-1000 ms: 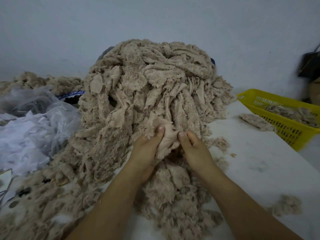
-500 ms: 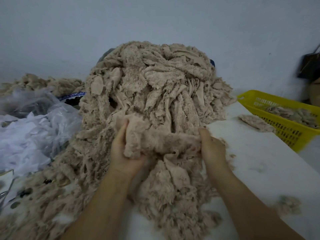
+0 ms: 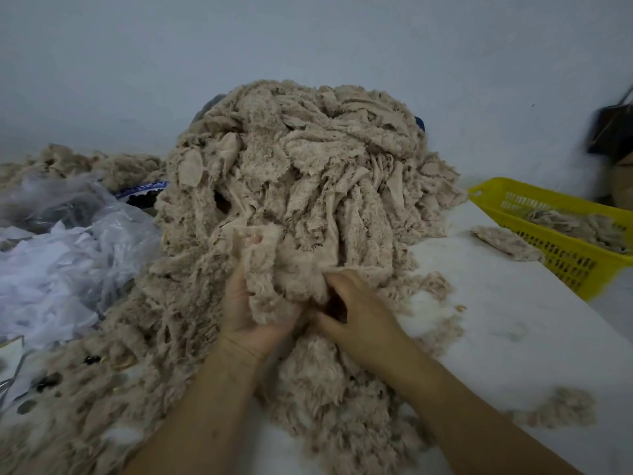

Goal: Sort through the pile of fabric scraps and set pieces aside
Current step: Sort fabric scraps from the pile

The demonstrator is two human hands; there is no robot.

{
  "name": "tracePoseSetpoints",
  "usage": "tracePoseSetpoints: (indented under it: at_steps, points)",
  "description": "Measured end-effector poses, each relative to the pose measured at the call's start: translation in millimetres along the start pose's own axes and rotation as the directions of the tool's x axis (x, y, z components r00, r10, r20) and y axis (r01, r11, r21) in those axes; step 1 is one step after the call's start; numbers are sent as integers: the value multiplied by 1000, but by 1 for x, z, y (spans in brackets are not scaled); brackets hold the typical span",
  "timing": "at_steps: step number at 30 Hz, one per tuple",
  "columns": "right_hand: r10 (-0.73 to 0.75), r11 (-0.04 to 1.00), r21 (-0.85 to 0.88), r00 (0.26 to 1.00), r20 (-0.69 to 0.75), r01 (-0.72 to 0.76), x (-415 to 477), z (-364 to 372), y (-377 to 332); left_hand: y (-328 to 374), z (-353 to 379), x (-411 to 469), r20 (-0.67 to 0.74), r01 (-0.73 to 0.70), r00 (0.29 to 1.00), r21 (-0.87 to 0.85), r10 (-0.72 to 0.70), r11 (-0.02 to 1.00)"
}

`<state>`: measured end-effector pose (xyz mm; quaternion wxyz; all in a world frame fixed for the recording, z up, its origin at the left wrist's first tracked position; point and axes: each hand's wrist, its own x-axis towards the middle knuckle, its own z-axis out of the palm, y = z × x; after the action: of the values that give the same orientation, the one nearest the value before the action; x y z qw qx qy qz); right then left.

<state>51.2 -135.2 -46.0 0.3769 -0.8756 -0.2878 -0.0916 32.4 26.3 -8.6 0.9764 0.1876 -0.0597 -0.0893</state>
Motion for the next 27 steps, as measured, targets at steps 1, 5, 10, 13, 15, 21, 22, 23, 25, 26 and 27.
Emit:
tracePoseSetpoints:
  at_steps: [1, 5, 10, 13, 15, 21, 22, 23, 25, 26, 27]
  points:
    - [17, 1000, -8, 998, -53, -18, 0, -2, 0, 0, 1, 0, 15, 11, 1000, 5, -11, 1000]
    - [195, 956, 239, 977, -86, -170, -3, -19, 8, 1, 3, 0, 56, 63, 996, 46, -66, 997]
    - [381, 680, 645, 920, 95, -349, 0, -18, 11, -2, 2, 0, -13, 93, 996, 211, -93, 973]
    - [365, 497, 751, 890, 274, -435, 1, -13, 14, -10, 6, -2, -87, 140, 990, 419, -113, 897]
    - [349, 360, 826, 884, 311, -433, 2, -17, 16, -16, 10, -5, -137, 168, 985, 592, -107, 788]
    - [442, 348, 833, 859, 259, -430, 4, -25, 13, -35, 13, -8, -54, 42, 998, 923, 20, 381]
    - [471, 289, 866, 848, 242, -407, 6, -27, 13, -35, 14, -9, -56, 37, 998, 928, 40, 371]
    - [497, 187, 913, 836, 231, -363, 8, -30, 14, -33, 13, -8, -56, 31, 997, 929, 57, 370]
    - [508, -57, 977, 836, 207, -207, 11, -39, 17, -29, 11, -7, -57, 11, 990, 944, 130, 328]
    - [522, -151, 981, 833, 184, -122, 12, -44, 18, -28, 12, -6, -73, 11, 978, 953, 194, 303]
    - [530, -221, 974, 832, 161, -48, 11, -48, 20, -27, 10, -4, -108, 18, 952, 953, 285, 303]
